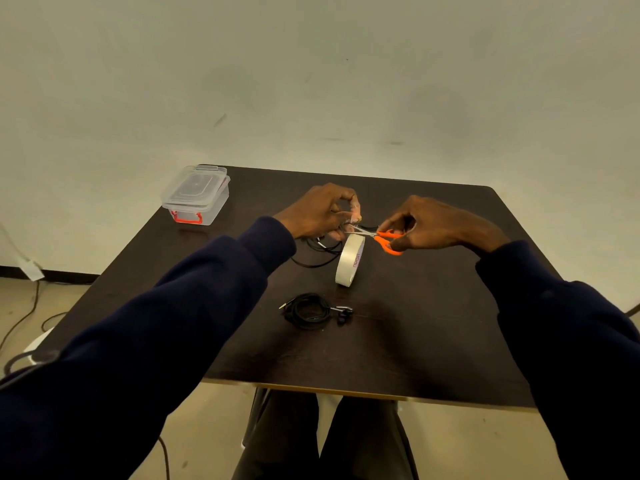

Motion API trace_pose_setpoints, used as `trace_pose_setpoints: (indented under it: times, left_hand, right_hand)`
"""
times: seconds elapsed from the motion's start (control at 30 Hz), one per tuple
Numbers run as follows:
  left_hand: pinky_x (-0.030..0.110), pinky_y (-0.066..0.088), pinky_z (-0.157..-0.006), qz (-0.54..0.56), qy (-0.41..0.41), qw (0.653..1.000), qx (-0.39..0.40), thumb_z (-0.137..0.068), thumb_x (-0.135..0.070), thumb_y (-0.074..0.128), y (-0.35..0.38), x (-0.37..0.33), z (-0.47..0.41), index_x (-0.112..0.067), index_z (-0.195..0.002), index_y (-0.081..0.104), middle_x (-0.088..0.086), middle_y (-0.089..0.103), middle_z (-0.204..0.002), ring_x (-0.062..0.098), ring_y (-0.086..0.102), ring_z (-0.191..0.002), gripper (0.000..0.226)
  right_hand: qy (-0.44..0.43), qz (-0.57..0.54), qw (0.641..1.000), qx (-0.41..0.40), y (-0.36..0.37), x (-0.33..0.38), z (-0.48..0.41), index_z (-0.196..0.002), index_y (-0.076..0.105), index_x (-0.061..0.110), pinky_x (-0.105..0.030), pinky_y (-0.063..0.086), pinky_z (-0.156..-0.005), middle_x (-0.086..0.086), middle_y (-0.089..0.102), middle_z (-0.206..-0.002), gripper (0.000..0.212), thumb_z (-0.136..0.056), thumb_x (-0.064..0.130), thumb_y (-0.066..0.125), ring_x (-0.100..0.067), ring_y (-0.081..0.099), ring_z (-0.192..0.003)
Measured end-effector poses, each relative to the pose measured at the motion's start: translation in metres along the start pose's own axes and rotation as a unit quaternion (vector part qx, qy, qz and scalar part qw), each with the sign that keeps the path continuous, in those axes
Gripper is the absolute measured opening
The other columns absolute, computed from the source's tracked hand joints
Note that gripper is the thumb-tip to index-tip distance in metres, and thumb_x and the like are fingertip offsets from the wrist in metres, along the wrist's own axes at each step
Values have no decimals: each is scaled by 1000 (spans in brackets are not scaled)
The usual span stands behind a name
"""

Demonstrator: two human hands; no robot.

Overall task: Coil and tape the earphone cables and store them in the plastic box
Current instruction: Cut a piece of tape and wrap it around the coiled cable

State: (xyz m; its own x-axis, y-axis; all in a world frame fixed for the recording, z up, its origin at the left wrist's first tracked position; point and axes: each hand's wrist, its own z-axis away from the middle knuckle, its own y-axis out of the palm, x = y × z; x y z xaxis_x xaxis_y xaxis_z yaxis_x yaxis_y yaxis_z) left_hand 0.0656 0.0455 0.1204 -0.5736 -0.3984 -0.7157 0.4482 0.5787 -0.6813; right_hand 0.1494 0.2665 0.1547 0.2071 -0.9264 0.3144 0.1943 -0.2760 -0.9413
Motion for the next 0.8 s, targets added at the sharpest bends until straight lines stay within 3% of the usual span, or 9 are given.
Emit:
trace_pose_setpoints:
  times: [0.23, 0.43, 0.63, 0.73, 0.8]
  left_hand:
    - [26, 63, -66, 3, -3, 1000, 4, -100, -9, 62, 0, 3, 0, -8, -107, 65, -4, 72, -89, 9, 76, -77, 8]
    - [25, 63, -65, 3, -7, 1000, 1, -100, -9, 62, 1, -1, 0, -8, -104, 66, -5, 70, -87, 14, 77, -78, 5]
    - [18, 58, -60, -15, -3, 1000, 3, -101, -6, 60, 1, -2, 0, -1, -110, 64, -9, 66, -89, 1, 73, -68, 12]
    - [23, 61, -63, -13, -4, 1000, 1, -100, -7, 61, 1, -2, -1, -3, -110, 65, -3, 69, -94, 13, 76, -75, 11]
    - [22, 61, -62, -12, -5, 1000, 3, -101, -7, 60, 1, -1, 0, -5, -107, 64, -2, 69, -93, 9, 75, -71, 8]
  right_hand:
    - [3, 3, 1000, -7, 5, 1, 2, -121, 75, 19, -18, 39, -63, 15, 67, -87, 34, -88, 19, 75, -4, 60, -78]
    - [-4, -4, 1000, -9, 5, 2, 0, -121, 76, 17, -21, 43, -66, 16, 69, -86, 33, -88, 19, 75, -7, 61, -78]
    - [-2, -9, 1000, 0, 1, 3, 0, -120, 77, 15, -17, 40, -65, 24, 62, -75, 31, -89, 15, 74, -2, 59, -72]
    - [2, -4, 1000, 12, 0, 5, 0, -118, 78, 15, -22, 46, -67, 19, 68, -78, 29, -89, 16, 74, -7, 64, -76]
    - [5, 0, 1000, 13, 1, 6, 0, -118, 78, 15, -35, 54, -75, 13, 72, -82, 30, -88, 17, 74, -17, 68, -83]
